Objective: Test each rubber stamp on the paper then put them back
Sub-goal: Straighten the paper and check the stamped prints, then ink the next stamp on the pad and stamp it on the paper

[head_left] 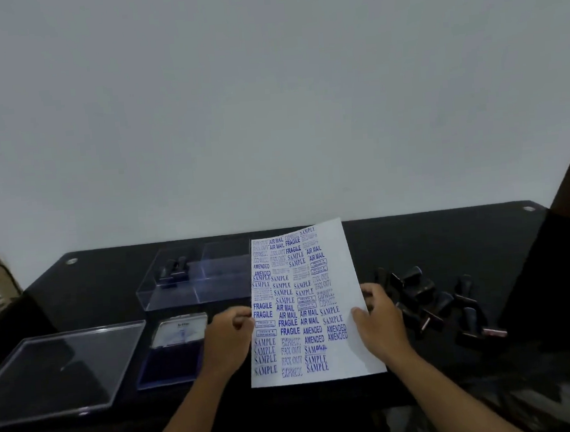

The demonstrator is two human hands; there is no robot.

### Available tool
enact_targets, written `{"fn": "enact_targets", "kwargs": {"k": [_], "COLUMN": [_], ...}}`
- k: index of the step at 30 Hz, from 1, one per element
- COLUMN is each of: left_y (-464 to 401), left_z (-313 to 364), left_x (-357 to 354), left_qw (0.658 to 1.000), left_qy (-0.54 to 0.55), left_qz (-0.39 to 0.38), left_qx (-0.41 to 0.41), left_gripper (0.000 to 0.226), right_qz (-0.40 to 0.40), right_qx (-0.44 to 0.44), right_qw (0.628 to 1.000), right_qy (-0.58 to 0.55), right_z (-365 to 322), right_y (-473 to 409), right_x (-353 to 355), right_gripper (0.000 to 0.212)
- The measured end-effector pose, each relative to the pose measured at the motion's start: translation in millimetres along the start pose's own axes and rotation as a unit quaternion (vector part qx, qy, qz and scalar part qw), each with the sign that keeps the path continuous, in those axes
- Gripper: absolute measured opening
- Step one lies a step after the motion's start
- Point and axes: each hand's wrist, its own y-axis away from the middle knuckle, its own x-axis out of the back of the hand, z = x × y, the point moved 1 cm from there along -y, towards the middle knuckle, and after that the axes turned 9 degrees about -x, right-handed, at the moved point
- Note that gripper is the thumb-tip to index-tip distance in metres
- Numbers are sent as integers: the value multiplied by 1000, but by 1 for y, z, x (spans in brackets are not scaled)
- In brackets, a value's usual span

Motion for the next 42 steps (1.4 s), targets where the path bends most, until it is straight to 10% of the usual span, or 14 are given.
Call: {"fn": "enact_targets", "kwargs": {"k": [31,42], "left_y": [18,-31], "left_z": [-30,-40], "left_x": [-31,26], "left_qw": [999,998], "left_qy": [-31,-25], "left_qz": [16,4], "left_qx": [-10,-61], "left_gripper": [22,17], "right_qz": [-13,-138], "right_qx": [-31,156], "right_qw": [975,939], "right_qy": [221,273], "right_z": [17,-106], "right_y": [-9,-1], "right_x": [-22,-156], "right_gripper": [45,42]}}
